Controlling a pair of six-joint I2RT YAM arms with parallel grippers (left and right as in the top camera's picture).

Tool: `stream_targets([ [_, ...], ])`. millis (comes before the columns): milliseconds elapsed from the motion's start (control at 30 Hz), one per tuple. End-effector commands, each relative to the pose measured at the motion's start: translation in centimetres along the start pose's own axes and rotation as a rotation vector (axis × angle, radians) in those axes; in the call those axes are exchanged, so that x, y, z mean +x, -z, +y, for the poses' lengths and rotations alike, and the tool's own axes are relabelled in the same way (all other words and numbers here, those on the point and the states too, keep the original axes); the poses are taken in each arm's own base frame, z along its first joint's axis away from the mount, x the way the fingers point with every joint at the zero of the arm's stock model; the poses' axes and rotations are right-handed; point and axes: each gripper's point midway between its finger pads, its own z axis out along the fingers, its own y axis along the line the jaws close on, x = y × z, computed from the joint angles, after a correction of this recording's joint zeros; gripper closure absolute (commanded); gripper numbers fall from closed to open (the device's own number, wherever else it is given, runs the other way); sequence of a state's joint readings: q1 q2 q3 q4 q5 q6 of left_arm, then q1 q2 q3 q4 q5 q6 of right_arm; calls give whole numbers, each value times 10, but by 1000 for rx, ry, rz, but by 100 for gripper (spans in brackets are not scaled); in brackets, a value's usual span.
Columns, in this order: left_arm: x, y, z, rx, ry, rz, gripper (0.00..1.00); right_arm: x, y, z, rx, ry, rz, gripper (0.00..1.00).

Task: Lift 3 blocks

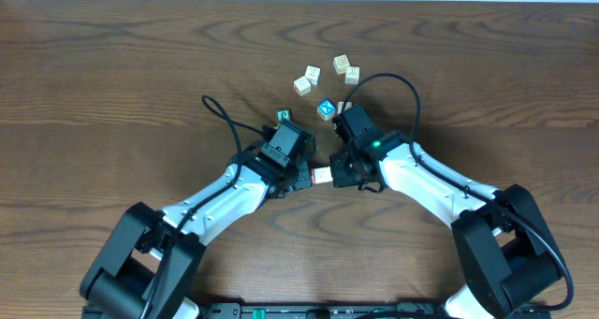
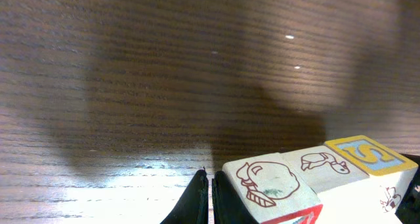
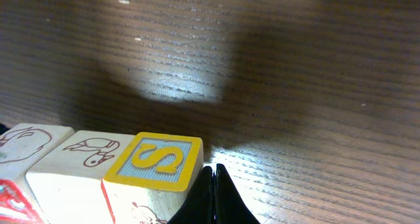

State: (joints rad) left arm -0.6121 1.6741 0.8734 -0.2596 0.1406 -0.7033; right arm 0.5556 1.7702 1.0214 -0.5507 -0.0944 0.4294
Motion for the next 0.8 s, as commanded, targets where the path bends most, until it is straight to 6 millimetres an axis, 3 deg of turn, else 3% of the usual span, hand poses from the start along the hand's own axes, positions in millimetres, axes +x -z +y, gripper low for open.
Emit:
stream_targets([
  [0, 29, 4, -58, 217, -63, 127, 93, 21, 7, 68, -275, 64, 88, 99],
  [333, 32, -4, -56, 208, -55, 142, 93, 22, 5, 66, -256, 67, 85, 99],
  [767, 31, -6, -49, 174, -58, 127, 93, 32, -13, 66, -238, 75, 131, 99],
])
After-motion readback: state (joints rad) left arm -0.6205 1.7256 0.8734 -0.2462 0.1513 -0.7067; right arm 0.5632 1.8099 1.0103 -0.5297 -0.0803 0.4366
